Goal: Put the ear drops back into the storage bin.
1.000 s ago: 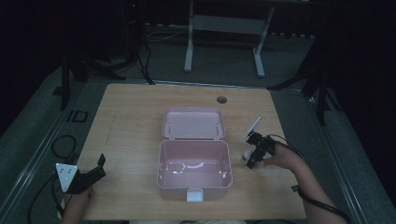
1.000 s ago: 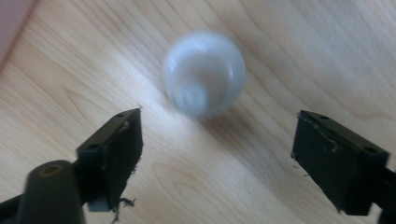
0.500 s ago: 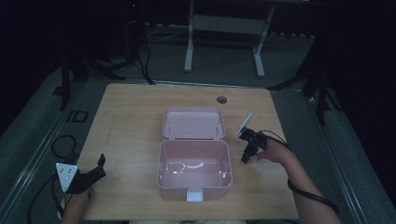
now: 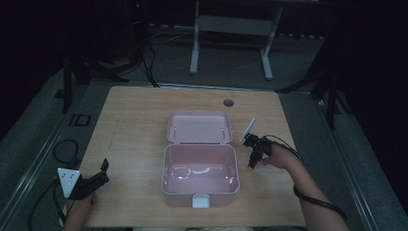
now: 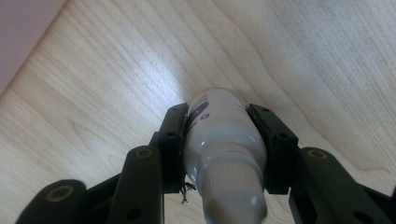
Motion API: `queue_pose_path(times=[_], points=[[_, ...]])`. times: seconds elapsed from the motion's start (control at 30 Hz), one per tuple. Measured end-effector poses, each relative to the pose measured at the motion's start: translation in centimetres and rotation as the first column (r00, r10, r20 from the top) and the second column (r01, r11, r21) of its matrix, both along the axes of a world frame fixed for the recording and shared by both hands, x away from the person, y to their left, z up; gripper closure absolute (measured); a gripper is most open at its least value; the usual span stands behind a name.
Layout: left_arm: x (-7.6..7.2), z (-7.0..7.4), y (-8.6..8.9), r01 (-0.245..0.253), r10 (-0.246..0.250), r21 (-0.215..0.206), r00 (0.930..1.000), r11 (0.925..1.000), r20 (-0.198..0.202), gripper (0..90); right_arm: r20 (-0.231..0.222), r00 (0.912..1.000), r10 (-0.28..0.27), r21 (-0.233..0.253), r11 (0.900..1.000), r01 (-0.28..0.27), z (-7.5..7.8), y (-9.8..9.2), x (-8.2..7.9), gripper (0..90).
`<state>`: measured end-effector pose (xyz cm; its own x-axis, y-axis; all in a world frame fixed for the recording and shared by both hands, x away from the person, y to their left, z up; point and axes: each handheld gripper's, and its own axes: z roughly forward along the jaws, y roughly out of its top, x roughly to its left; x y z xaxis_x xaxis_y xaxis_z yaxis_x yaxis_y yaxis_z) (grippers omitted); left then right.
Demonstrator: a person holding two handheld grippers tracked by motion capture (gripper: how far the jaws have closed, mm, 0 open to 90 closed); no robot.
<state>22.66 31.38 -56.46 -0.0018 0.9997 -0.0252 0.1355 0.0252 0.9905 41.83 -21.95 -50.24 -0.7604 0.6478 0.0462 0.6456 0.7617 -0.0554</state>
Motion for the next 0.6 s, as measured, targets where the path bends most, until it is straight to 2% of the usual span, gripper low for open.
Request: queue_pose_path(times=[0.2,0.27,0.3,0.37,0.47,0.5,0.53,0.6], points=[[0.0,0.0,0.0,-0.001,0.001,0.0,1.0,1.0,0.0,2.4,0.001,0.9987,0.05,0.002,0.999,-0.05,0.3,0.0,-0.4,59.3],[0.0,0.0,0.0,-0.002,0.002,-0.001,1.0,1.0,-0.001,2.4,0.001,0.9954,0.095,0.01,0.995,-0.095,0.7,-0.1,-0.8,59.3],[0.0,0.0,0.0,-0.002,0.002,0.0,1.0,1.0,-0.001,2.4,0.001,0.9954,0.095,0.01,0.995,-0.095,0.7,-0.1,-0.8,59.3],[0.0,0.0,0.0,-0.002,0.002,0.0,1.0,1.0,-0.001,2.4,0.009,0.9884,0.151,0.003,0.988,-0.151,1.0,-0.2,-1.3,59.3],[0.0,0.0,0.0,-0.002,0.002,-0.001,1.0,1.0,-0.001,2.4,0.021,0.9799,0.198,-0.002,0.98,-0.198,1.4,-0.3,-1.8,59.4],[0.0,0.0,0.0,-0.002,0.002,-0.001,1.0,1.0,-0.001,2.3,0.021,0.9799,0.198,-0.002,0.98,-0.198,1.4,-0.3,-1.8,59.4],[0.0,0.0,0.0,-0.003,0.003,-0.002,1.0,1.0,-0.001,2.4,0.018,0.9697,0.244,-0.01,0.97,-0.244,1.6,-0.4,-2.2,59.4],[0.0,0.0,0.0,-0.003,0.003,-0.002,1.0,1.0,-0.002,2.4,0.005,0.9581,0.286,-0.01,0.958,-0.286,1.8,-0.5,-2.6,59.4]])
